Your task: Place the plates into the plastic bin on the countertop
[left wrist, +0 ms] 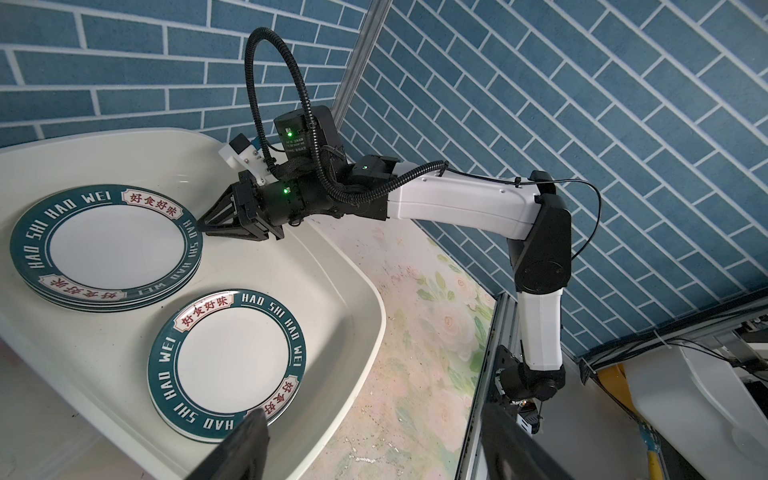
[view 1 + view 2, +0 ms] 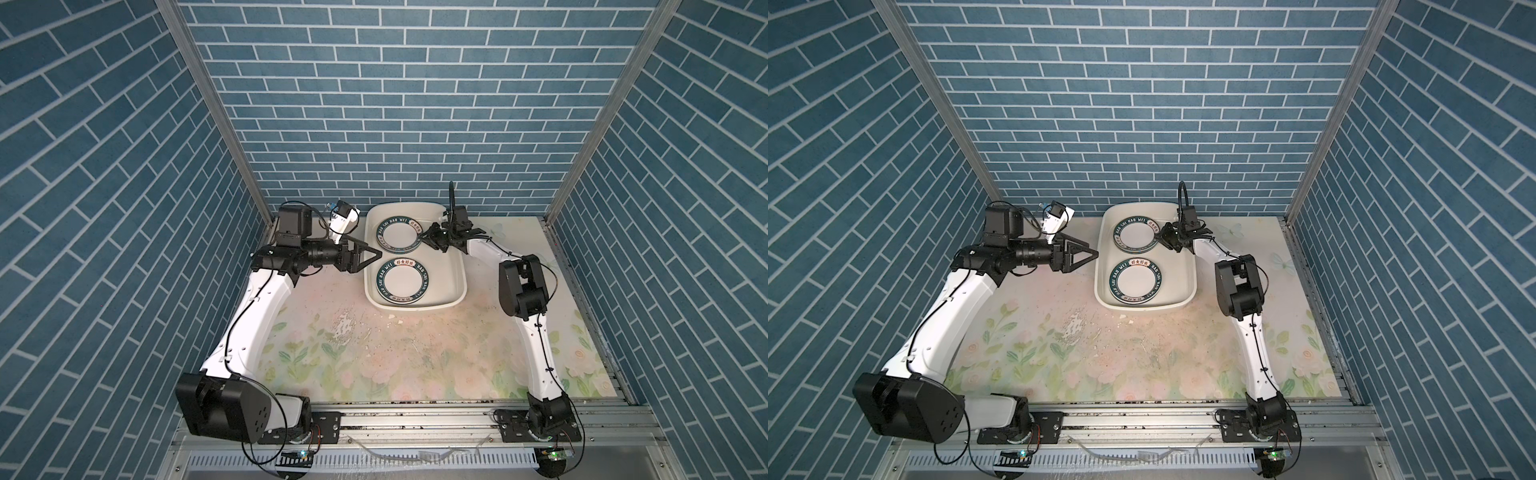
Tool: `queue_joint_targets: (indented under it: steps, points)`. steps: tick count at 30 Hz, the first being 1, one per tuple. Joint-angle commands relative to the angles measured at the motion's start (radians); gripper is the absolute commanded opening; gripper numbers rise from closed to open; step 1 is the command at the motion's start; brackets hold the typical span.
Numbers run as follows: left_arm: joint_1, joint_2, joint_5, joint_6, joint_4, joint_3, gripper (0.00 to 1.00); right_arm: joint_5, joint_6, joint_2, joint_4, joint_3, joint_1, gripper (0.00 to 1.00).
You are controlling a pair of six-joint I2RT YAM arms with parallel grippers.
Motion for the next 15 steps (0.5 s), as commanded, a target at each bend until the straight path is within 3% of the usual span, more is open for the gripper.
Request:
queue_joint_targets:
  steps: [1,10,15]
  points:
    - [-0.007,-0.021,0.014,0.019,-0.011,0.007,0.82,0.006,-0.034,-0.003,-0.009,0.033,0.005,0.2]
    - [-0.006,-0.03,-0.063,0.066,-0.057,0.012,0.92,0.026,-0.092,-0.049,-0.021,0.034,0.005,0.2]
    - [0.0,-0.013,-0.216,0.061,-0.077,0.032,0.97,0.03,-0.155,-0.117,-0.055,0.063,0.006,0.21]
